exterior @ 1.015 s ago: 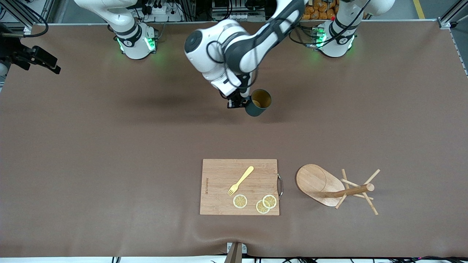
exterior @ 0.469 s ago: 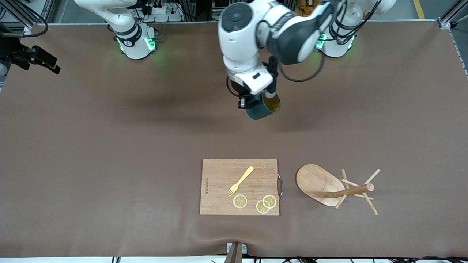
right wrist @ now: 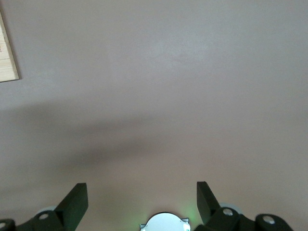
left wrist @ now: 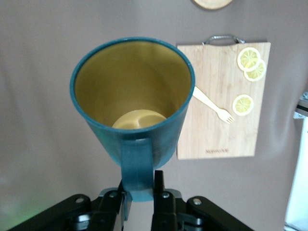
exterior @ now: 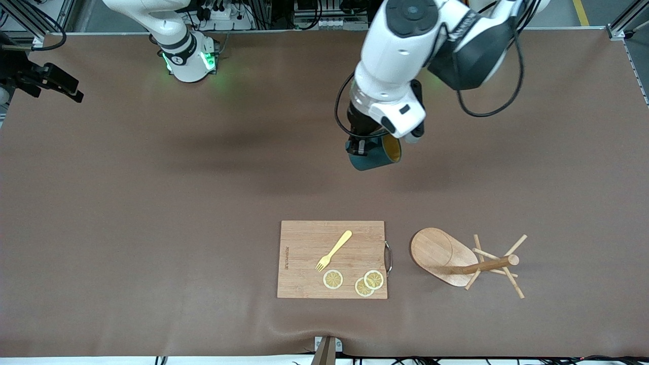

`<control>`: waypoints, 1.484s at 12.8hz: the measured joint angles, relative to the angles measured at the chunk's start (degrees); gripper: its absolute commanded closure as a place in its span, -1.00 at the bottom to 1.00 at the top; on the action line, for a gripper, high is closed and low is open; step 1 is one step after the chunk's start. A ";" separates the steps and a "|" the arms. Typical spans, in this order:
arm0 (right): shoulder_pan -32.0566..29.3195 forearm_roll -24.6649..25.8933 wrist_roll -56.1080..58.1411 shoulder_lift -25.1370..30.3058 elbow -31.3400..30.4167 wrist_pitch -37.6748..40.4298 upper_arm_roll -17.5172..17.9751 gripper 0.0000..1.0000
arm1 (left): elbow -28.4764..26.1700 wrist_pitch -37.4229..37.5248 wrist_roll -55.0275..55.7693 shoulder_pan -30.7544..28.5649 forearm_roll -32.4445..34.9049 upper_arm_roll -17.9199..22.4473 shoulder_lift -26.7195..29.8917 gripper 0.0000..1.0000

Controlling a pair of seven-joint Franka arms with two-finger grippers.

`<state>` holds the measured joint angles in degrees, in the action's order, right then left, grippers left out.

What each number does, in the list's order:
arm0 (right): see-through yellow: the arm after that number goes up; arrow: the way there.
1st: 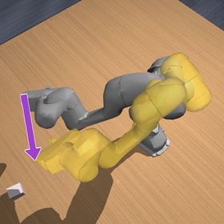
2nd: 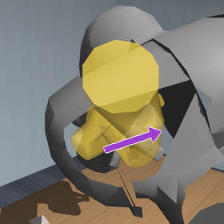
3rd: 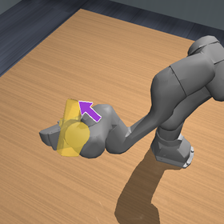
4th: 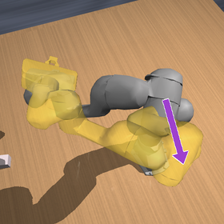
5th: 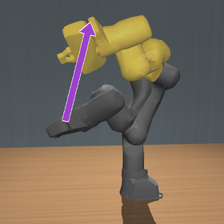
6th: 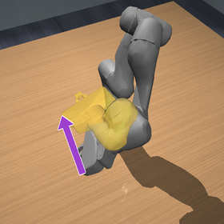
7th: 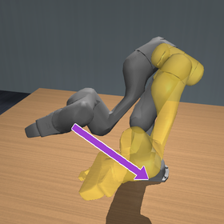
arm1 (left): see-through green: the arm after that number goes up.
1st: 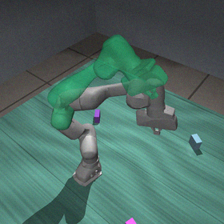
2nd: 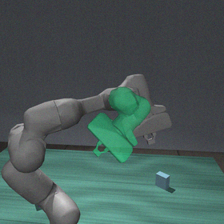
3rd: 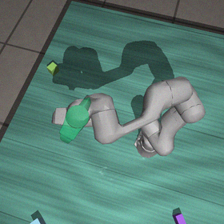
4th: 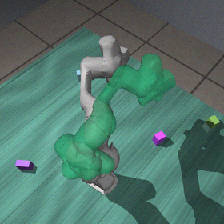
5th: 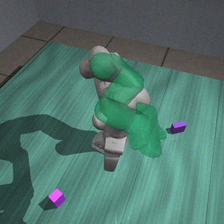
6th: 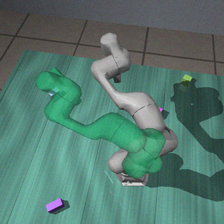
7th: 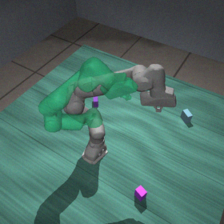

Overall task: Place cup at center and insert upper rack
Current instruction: 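Lift the mug with the left gripper and carry it toward the mug tree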

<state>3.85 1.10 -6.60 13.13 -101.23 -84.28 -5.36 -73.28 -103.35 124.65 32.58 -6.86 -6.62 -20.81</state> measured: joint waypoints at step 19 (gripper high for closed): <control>-0.01 0.00 0.00 0.08 0.16 0.61 0.32 -1.00 | -1.87 -2.03 -27.51 -24.40 -44.73 0.35 0.38 1.00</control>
<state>3.84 1.10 -6.59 13.21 -101.08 -83.67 -5.04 -75.14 -105.38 97.14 8.18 -51.58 -6.27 -20.43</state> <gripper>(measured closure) 0.000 0.793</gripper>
